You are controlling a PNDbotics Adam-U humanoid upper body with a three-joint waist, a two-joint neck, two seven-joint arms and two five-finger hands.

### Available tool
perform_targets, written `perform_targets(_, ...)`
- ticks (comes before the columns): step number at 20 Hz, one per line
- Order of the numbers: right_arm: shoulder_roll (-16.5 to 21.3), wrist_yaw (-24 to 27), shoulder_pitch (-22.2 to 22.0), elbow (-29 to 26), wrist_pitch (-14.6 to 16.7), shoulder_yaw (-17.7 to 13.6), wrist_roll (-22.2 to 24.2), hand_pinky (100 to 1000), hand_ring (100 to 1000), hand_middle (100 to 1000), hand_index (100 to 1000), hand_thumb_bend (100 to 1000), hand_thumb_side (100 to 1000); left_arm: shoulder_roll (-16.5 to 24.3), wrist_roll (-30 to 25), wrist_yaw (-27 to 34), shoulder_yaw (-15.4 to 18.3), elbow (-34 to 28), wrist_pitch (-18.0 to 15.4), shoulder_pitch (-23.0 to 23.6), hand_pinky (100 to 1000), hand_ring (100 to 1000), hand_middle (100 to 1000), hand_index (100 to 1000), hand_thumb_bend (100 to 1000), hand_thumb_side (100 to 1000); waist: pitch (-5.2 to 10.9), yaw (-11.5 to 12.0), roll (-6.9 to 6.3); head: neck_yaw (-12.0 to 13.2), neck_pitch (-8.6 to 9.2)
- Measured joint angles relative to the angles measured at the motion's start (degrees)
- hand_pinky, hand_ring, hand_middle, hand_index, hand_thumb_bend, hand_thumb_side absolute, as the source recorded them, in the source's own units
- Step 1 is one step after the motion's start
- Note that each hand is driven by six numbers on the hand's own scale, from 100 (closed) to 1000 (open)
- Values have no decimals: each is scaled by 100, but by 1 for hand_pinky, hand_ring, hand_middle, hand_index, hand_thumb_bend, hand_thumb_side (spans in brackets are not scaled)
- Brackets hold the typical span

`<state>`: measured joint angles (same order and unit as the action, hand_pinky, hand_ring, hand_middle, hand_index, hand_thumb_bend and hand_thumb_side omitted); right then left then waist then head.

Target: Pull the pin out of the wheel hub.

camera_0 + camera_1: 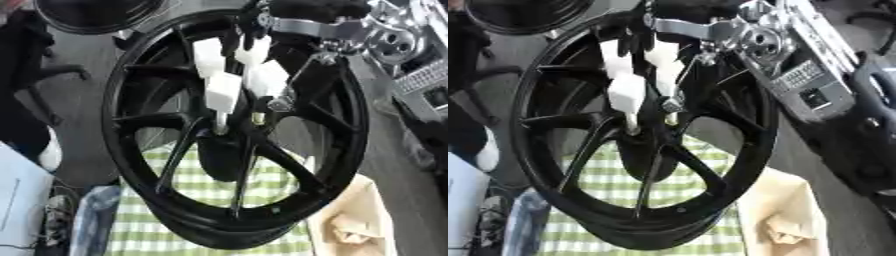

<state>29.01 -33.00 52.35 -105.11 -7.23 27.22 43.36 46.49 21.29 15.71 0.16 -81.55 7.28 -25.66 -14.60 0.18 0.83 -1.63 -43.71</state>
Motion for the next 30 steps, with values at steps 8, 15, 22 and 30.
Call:
perform_targets(8, 99, -83, -50, 158, 53, 0, -73, 741, 719, 704, 759, 465, 100, -14, 8, 0, 0, 0, 10, 41, 891, 856, 870, 907, 477, 779, -7, 8, 2, 3, 2)
perform_targets(15, 215, -153, -104, 248, 98, -35, -101, 676, 607, 659, 752, 479, 100, -14, 13, 2, 1, 0, 15, 51, 891, 855, 869, 901, 477, 775, -10, 22, 6, 4, 2)
perform_targets(22, 307, -224, -152, 285, 125, -73, -199, 680, 617, 659, 746, 473, 100, -15, 29, 23, 2, 1, 32, 86, 891, 855, 867, 891, 476, 770, -44, 24, 6, 5, 2)
perform_targets(30, 352, -276, -199, 402, 249, -71, -205, 685, 636, 665, 744, 442, 100, -18, 28, 33, 2, 1, 34, 87, 897, 858, 870, 891, 450, 781, -74, 32, 6, 5, 2)
